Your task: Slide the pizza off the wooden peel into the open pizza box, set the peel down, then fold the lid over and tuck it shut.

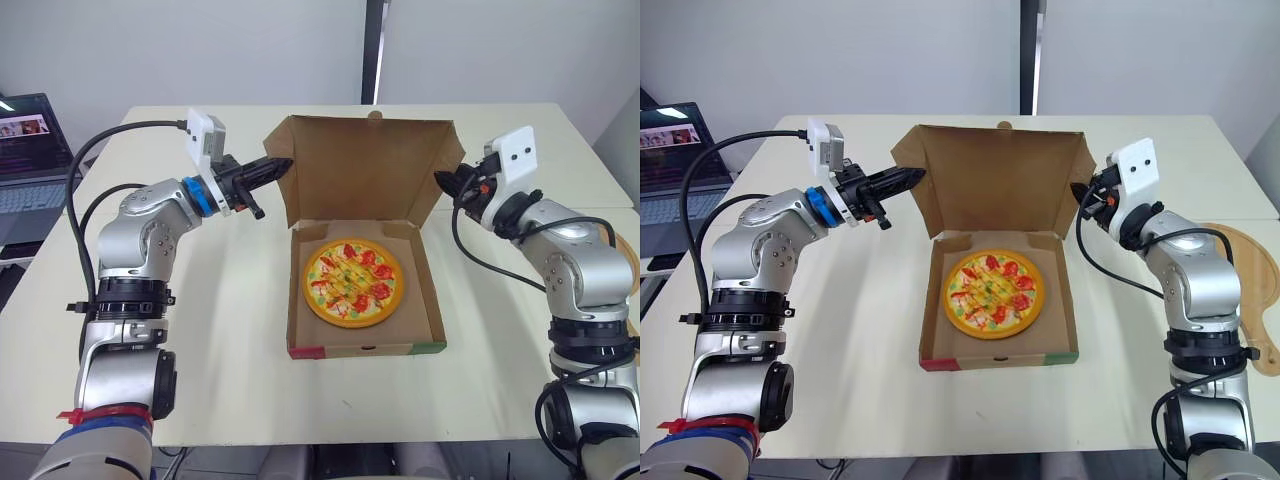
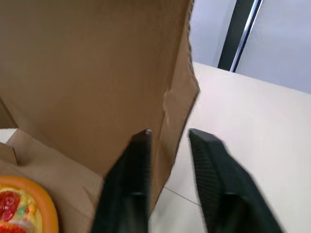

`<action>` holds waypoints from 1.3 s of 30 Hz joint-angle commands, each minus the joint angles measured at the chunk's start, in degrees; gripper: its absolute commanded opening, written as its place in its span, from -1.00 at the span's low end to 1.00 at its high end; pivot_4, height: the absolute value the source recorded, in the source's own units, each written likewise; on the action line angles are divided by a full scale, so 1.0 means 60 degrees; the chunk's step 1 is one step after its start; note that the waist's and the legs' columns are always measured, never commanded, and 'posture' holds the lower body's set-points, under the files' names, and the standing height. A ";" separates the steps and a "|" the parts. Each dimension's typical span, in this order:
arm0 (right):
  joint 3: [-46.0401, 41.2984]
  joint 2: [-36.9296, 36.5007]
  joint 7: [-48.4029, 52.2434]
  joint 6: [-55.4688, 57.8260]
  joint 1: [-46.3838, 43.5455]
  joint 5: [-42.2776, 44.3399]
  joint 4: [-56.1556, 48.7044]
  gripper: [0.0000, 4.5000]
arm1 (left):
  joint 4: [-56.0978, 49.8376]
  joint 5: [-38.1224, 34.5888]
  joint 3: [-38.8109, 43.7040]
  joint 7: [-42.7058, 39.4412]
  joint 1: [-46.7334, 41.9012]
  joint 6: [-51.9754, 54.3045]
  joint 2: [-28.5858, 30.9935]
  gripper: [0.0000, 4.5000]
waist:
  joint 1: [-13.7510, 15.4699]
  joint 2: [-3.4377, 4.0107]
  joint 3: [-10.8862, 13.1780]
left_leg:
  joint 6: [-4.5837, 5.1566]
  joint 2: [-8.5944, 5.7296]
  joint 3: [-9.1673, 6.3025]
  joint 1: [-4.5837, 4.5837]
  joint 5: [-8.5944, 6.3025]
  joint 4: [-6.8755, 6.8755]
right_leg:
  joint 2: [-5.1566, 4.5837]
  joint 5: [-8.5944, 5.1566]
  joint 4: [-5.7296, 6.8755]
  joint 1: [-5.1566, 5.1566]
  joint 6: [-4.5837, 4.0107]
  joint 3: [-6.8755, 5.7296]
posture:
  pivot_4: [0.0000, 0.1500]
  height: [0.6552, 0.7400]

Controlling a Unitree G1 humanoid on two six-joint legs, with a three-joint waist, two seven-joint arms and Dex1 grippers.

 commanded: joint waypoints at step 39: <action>-0.1041 0.1249 -0.2618 0.5767 -0.0422 0.0541 -0.5044 -0.98 | -0.5422 -0.0500 0.0172 0.3574 0.0743 0.4405 -0.1889 -1.00 | -0.0003 0.0007 -0.0017 | 0.0004 -0.0047 -0.0004 -0.0021 0.0002 0.0013 | -0.0037 0.0002 0.0029 -0.0027 0.0003 0.0021 | 1.00 1.00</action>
